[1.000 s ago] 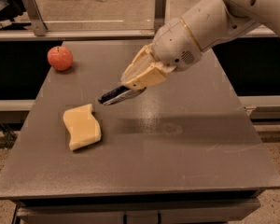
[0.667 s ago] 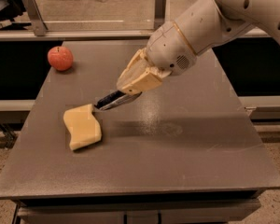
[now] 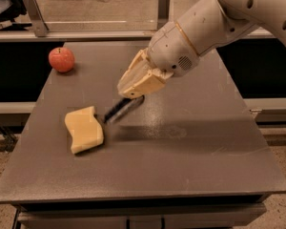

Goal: Move rxbar blueberry near sponge

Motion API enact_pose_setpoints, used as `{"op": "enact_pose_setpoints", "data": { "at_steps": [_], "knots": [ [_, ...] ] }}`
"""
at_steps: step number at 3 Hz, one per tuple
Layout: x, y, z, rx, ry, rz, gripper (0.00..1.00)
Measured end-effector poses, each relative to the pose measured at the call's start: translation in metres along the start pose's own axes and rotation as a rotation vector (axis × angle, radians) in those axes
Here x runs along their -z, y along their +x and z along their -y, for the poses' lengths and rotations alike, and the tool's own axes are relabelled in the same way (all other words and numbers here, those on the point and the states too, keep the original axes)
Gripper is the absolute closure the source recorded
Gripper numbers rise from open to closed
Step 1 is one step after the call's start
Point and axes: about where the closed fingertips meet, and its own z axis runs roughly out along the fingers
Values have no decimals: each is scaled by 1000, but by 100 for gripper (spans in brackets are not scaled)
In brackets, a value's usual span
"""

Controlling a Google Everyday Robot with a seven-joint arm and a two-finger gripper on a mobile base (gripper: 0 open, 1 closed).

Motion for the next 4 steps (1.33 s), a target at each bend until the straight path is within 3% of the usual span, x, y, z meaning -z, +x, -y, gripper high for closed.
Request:
{"op": "enact_pose_setpoints", "data": {
  "at_steps": [1,3,4],
  "knots": [
    [-1,-2,0,3,-2,0,4],
    [-2,-2,-1,4,-3,0,0],
    [26,43,-8,-122,33,-118,0]
  ]
}}
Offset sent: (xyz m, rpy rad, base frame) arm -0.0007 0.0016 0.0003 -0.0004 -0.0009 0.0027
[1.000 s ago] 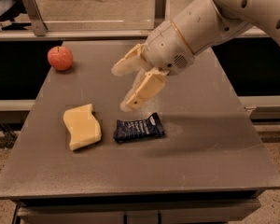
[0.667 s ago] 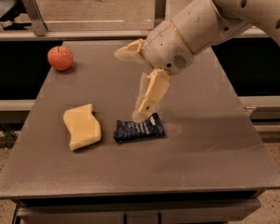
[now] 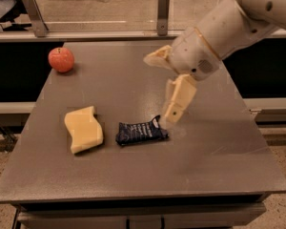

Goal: Move rxbar blueberry near sponge

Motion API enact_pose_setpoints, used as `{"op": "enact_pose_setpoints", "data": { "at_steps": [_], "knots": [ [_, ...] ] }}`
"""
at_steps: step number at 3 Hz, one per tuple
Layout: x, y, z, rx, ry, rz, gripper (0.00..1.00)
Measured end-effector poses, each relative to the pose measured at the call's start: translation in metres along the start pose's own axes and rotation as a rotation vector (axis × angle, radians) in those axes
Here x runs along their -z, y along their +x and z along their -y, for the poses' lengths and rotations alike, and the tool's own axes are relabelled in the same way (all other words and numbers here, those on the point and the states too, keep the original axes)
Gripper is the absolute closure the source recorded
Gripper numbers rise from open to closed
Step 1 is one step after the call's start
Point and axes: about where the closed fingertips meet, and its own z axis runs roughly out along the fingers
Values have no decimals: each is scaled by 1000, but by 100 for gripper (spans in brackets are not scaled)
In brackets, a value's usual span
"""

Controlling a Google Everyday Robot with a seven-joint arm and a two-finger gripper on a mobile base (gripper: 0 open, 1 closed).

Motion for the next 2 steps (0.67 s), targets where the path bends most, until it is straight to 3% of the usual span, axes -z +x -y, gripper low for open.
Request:
{"op": "enact_pose_setpoints", "data": {
  "at_steps": [1,2],
  "knots": [
    [45,67,-23,-117,86,-132,0],
    [45,67,-23,-117,86,-132,0]
  ]
}}
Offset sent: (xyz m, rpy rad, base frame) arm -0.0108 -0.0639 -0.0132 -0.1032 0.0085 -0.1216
